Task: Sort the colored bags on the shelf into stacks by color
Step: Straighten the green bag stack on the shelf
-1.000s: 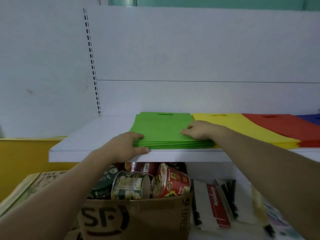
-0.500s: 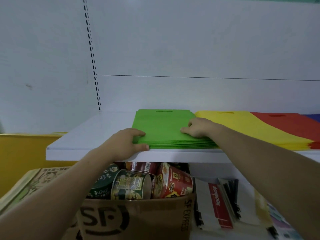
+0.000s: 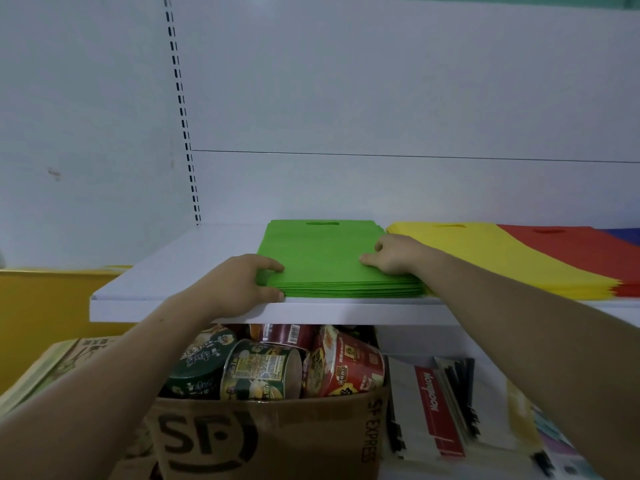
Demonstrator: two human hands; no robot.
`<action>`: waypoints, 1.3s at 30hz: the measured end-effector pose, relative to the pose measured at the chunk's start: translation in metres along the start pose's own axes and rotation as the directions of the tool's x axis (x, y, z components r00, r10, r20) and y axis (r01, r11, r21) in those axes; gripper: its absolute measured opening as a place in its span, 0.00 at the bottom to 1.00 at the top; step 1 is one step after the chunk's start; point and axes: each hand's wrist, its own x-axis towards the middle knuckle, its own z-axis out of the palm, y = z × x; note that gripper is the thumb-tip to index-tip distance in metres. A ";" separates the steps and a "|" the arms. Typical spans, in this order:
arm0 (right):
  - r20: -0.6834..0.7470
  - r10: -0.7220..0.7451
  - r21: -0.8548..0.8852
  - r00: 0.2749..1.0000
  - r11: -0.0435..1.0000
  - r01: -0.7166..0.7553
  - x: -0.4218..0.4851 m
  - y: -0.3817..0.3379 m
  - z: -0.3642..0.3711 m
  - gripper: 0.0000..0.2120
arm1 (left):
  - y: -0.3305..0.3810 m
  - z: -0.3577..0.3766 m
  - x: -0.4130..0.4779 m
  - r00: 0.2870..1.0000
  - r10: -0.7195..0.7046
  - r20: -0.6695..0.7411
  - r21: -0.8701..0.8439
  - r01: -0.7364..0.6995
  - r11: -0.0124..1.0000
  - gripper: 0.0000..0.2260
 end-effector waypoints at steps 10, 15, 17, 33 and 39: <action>-0.011 -0.034 0.100 0.999 0.994 0.035 -0.003 -0.006 -0.001 0.32 | -0.004 -0.001 0.001 0.999 -0.034 -0.025 -0.026 0.033 0.999 0.29; 0.010 -0.047 0.146 0.999 0.988 0.045 -0.006 -0.001 0.000 0.31 | -0.005 -0.001 0.002 0.999 -0.049 -0.002 -0.004 0.049 0.999 0.32; 0.068 -0.040 0.081 0.997 0.996 0.034 -0.007 -0.002 0.002 0.28 | -0.006 0.000 0.001 0.999 -0.046 0.025 -0.002 0.046 0.999 0.32; 0.041 -0.026 0.003 0.999 1.000 0.026 0.003 -0.001 0.001 0.31 | -0.005 -0.001 0.002 0.998 -0.005 0.058 0.036 0.003 0.999 0.30; 0.040 -0.030 0.005 0.999 1.000 0.030 0.017 -0.005 0.000 0.33 | -0.007 0.004 0.001 0.998 0.027 0.058 0.110 -0.033 0.993 0.33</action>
